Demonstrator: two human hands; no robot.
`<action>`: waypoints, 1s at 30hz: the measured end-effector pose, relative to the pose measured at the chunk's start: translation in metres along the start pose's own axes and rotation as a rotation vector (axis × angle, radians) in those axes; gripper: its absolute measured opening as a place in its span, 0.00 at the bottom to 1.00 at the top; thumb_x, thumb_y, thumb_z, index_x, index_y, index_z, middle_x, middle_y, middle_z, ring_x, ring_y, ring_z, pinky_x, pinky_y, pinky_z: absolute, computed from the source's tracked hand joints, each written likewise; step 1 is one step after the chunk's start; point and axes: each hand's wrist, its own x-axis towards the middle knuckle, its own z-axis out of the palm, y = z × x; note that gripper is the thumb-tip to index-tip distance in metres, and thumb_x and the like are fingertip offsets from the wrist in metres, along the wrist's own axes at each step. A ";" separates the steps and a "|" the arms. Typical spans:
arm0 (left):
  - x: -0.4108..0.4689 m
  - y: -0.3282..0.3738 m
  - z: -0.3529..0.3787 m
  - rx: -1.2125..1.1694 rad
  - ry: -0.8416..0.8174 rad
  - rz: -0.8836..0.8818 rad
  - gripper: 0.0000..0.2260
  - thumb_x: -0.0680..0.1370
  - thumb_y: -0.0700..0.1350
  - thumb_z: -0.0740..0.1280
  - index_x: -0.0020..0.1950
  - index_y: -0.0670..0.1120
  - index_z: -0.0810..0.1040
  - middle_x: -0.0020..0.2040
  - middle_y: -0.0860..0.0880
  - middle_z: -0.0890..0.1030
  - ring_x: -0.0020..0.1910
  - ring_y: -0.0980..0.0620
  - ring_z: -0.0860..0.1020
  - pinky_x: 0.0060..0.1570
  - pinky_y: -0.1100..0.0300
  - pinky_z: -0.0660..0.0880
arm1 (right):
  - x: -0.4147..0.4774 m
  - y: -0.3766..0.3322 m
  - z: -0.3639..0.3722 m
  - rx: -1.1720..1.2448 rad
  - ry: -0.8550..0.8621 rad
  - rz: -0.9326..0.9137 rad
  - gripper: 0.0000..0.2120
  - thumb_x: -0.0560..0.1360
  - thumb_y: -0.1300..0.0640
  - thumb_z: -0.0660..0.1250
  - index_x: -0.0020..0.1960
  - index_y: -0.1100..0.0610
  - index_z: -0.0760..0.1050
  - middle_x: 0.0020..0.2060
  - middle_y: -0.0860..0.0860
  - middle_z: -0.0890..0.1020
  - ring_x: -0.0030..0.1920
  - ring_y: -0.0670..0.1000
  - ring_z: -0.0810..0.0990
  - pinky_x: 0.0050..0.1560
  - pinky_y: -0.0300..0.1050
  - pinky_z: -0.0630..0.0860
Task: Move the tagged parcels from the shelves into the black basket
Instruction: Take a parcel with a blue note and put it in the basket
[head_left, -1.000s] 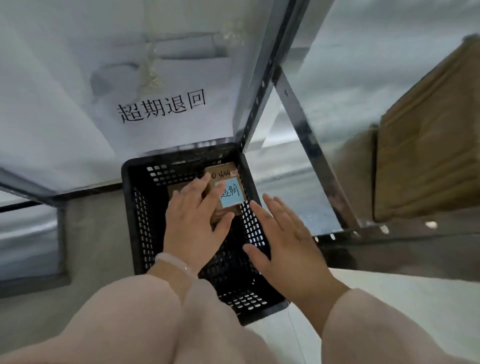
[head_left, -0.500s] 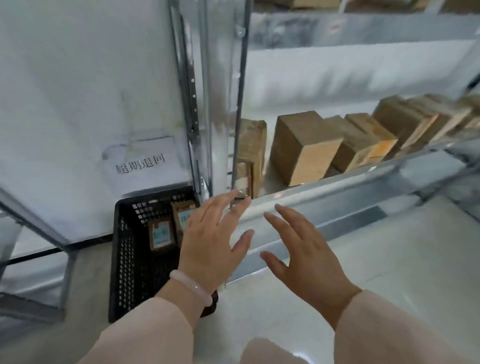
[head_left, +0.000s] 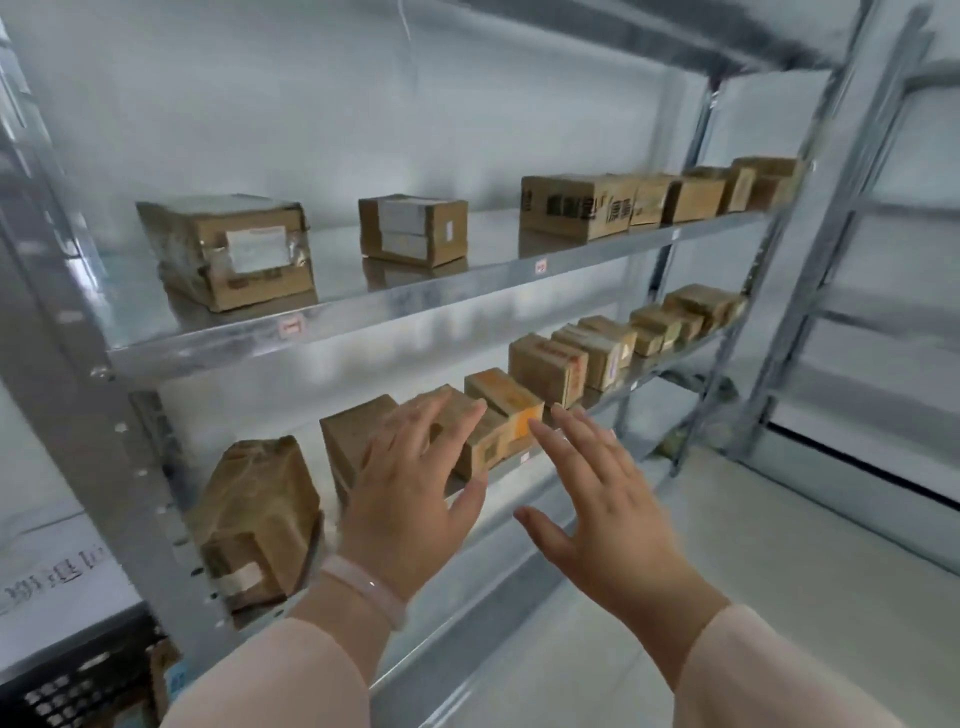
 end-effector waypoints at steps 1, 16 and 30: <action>0.015 0.004 0.006 -0.007 0.006 0.005 0.25 0.75 0.56 0.64 0.72 0.55 0.68 0.71 0.49 0.71 0.70 0.47 0.68 0.68 0.48 0.66 | 0.009 0.011 -0.003 -0.014 0.015 0.013 0.34 0.74 0.35 0.58 0.76 0.45 0.55 0.76 0.46 0.59 0.77 0.45 0.51 0.75 0.48 0.54; 0.252 0.013 0.107 -0.148 0.071 0.086 0.25 0.77 0.56 0.65 0.73 0.60 0.65 0.75 0.54 0.65 0.74 0.52 0.60 0.71 0.51 0.63 | 0.190 0.158 0.001 -0.103 0.205 0.091 0.34 0.74 0.39 0.60 0.76 0.42 0.51 0.74 0.40 0.52 0.75 0.40 0.43 0.74 0.44 0.46; 0.392 0.056 0.203 -0.225 0.070 -0.091 0.25 0.76 0.55 0.67 0.73 0.61 0.66 0.74 0.54 0.63 0.74 0.51 0.59 0.71 0.52 0.62 | 0.325 0.306 0.013 0.136 0.270 0.072 0.30 0.77 0.43 0.61 0.76 0.44 0.55 0.75 0.45 0.60 0.75 0.46 0.55 0.73 0.46 0.57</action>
